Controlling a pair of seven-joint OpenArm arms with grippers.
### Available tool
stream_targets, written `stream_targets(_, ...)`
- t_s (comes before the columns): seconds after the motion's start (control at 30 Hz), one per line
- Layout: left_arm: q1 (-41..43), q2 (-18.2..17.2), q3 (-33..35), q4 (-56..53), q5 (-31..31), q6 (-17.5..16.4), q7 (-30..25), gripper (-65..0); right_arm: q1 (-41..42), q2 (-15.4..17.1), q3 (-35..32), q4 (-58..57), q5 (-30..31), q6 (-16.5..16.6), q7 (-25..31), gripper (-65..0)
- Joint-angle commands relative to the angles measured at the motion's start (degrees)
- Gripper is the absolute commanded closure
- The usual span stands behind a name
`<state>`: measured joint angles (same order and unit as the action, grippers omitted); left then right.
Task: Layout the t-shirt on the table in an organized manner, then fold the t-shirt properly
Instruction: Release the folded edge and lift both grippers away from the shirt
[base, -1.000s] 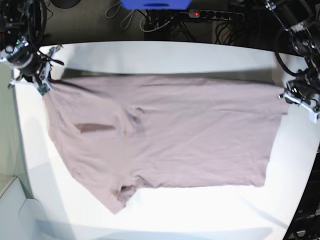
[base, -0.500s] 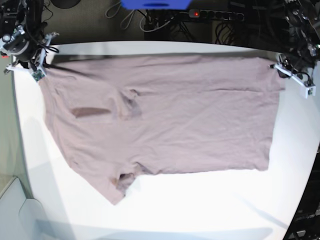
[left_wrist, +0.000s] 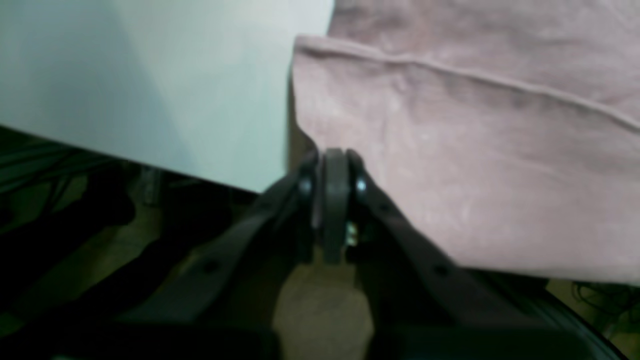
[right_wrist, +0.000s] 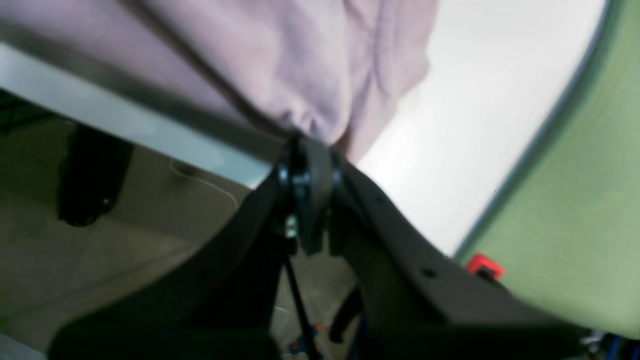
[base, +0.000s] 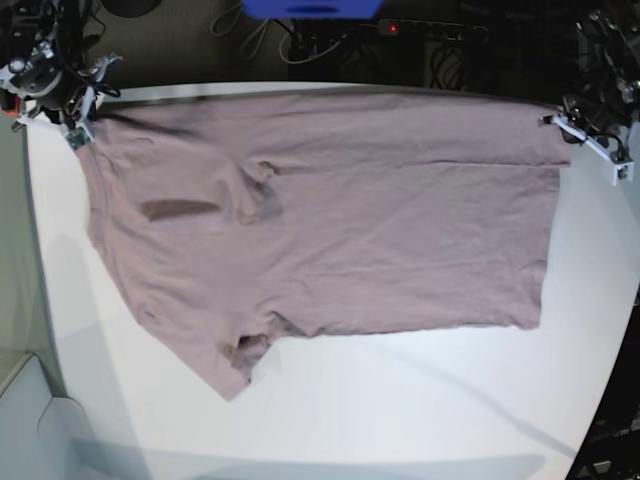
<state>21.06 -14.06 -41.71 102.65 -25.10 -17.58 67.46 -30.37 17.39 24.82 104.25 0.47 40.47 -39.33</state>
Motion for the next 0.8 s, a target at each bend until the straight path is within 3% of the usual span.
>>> stream_targets(0.0, 0.0, -0.9, -0.2, 0.8, -0.2, 0.1, -0.4, -0.6, -0.2, 0.7, 1.6, 0.8, -0.2, -0.5, 0.5, 0.0)
stream_targets(0.1, 0.0, -0.9, -0.5, 0.7, -0.2, 0.1, -0.4, -7.1, -0.1, -0.5, 4.1, 0.9, -0.2, -0.5, 0.6, -8.8)
stream_targets(0.27, 0.4, -0.9, -0.6, 1.0, -0.2, 0.1, -0.5, -33.9, -1.5, -0.5, 6.3, 1.3, -0.2, -0.5, 0.8, -30.4)
stream_targets(0.37, 0.3, -0.9, -0.7, 1.1, -0.2, 0.1, -0.5, -35.6, -1.8, -0.4, 8.3, 2.7, -0.2, -0.5, 0.8, -40.3)
stream_targets(0.53, -1.9, -0.9, -5.7, 1.3, -0.6, 0.1, -0.5, -36.1, 0.0, 0.0, 11.4, 3.8, -0.2, -0.5, 0.8, -42.3)
stream_targets(0.67, -7.2, -0.9, -11.2, 0.8, -0.2, 0.1, -0.5, -36.5, 7.2, 1.6, 10.6, 1.7, -0.2, -0.5, 0.3, -42.5)
stream_targets(0.77, -13.2, -1.0, -13.2, 0.2, -0.2, 0.4, -0.5, -41.6, 17.2, 1.7, 6.3, -1.8, -1.0, -0.5, 0.2, -42.6)
